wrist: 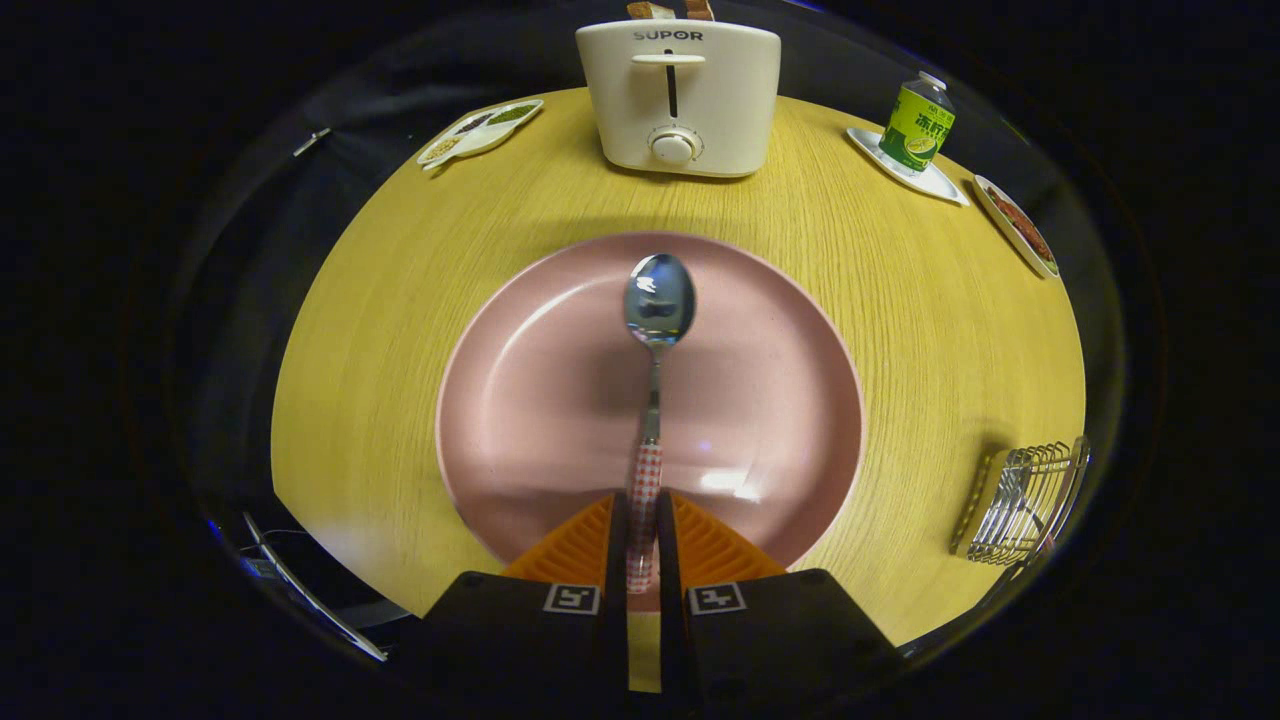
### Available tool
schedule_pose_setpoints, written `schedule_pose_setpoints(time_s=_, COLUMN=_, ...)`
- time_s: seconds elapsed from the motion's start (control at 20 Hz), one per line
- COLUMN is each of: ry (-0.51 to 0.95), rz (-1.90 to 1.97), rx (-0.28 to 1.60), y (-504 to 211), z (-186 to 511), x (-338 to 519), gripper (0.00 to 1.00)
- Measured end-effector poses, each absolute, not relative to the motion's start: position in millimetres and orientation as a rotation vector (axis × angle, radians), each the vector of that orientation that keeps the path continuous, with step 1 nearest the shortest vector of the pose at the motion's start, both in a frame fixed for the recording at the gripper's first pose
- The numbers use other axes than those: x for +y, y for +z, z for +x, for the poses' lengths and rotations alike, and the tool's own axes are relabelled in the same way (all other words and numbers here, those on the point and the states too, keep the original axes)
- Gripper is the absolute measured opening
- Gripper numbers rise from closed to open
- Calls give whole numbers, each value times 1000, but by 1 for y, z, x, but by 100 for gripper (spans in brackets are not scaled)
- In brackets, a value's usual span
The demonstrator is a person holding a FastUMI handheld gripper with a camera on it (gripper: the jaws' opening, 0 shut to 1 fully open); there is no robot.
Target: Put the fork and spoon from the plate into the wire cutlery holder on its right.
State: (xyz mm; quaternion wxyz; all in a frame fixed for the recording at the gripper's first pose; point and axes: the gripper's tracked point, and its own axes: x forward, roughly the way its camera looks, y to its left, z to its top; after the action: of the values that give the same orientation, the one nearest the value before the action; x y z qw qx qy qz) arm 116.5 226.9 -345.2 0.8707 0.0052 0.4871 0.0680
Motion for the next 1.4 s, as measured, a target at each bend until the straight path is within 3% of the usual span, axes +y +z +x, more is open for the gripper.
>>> schedule_pose_setpoints(time_s=0.2, ry=227, rz=77, rx=1053, y=-345, z=112, x=227, gripper=11)
schedule_pose_setpoints(time_s=0.55, ry=358, rz=110, rx=1067, y=-336, z=98, x=227, gripper=8)
schedule_pose_setpoints(time_s=0.9, ry=401, rz=141, rx=1005, y=-297, z=89, x=212, gripper=8)
schedule_pose_setpoints(time_s=1.4, ry=437, rz=156, rx=923, y=-224, z=17, x=146, gripper=8)
